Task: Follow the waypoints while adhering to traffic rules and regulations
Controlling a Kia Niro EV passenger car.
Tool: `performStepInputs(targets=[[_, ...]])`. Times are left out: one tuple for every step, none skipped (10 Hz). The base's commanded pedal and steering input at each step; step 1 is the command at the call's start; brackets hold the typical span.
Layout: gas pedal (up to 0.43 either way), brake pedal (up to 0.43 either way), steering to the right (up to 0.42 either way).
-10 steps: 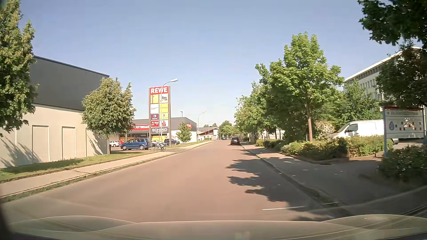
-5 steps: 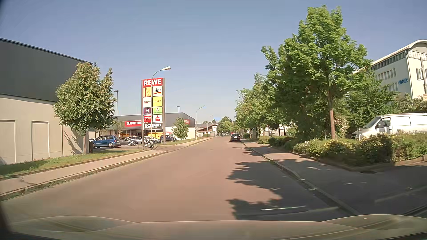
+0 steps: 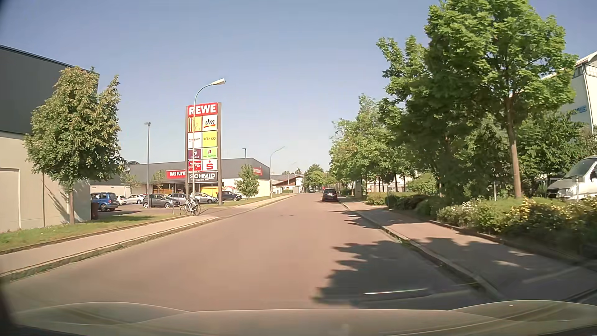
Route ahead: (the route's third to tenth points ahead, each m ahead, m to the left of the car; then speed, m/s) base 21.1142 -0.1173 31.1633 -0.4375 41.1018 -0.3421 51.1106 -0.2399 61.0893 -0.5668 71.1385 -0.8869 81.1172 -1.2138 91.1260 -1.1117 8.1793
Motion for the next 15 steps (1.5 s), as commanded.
performStepInputs(targets=[[0.118, 0.000, -0.001], [0.110, 0.000, -0.001], [0.098, 0.000, -0.001], [0.079, 0.000, -0.001], [0.079, 0.000, -0.001], [0.079, 0.000, -0.001], [0.067, 0.000, -0.001], [0.047, 0.000, -0.001], [0.028, 0.000, -0.001], [0.000, 0.000, -0.001], [0.000, 0.000, -0.003], [0.000, 0.000, -0.006], [0.000, 0.000, -0.009], [0.000, 0.000, -0.008], [0.000, 0.000, -0.008]])
